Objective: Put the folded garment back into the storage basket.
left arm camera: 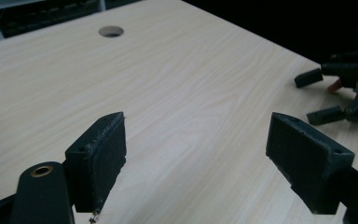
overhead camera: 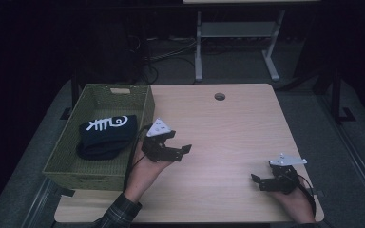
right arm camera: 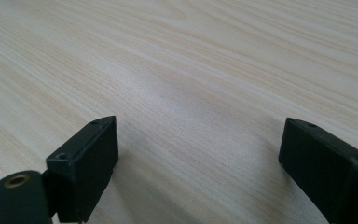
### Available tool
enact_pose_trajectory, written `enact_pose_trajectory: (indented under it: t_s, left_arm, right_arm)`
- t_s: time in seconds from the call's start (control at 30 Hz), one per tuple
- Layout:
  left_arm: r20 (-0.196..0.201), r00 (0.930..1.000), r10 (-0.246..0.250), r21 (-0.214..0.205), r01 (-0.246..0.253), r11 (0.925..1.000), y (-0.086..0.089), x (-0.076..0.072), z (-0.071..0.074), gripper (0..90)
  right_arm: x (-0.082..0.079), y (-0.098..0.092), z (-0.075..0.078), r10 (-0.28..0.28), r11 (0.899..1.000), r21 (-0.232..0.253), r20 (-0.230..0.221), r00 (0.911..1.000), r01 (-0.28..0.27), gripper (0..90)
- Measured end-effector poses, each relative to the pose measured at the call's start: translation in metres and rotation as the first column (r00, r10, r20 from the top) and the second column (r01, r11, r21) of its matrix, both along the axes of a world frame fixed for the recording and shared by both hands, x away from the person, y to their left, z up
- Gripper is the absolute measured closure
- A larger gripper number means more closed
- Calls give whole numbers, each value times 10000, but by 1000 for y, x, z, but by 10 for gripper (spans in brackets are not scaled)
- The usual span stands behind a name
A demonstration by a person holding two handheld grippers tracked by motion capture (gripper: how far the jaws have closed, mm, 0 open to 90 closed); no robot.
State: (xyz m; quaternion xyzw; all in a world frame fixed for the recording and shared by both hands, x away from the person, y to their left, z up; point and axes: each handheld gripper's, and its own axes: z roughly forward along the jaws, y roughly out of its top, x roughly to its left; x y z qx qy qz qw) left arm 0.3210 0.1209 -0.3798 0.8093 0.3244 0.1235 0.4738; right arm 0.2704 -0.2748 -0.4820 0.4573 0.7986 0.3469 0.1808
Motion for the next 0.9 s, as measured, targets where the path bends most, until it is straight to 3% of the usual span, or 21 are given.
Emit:
enact_pose_trajectory:
  t_s: [0.23,0.4,0.53,0.77,0.9]
  left_arm:
    - [-24,9998,-217,364,217,9991,-9,-4,-24,190]
    - [-213,9992,-343,933,362,9950,-14,-6,-44,186]
    - [-444,9987,-256,1027,301,9943,-15,-8,-59,184]
    - [-540,9985,0,1997,108,9798,-16,-6,-80,164]
    - [-842,9964,124,2219,66,9750,-16,-4,-90,137]
  right_arm:
    - [0,0,0,-7,10000,-23,1,10000,7,114]
    - [0,0,0,-14,10000,-15,-3,10000,14,114]
    - [0,0,0,-13,10000,-15,-2,10000,13,114]
    - [0,0,0,-15,10000,-14,-3,10000,15,114]
    - [0,0,0,1,10000,-13,-10,10000,-1,110]
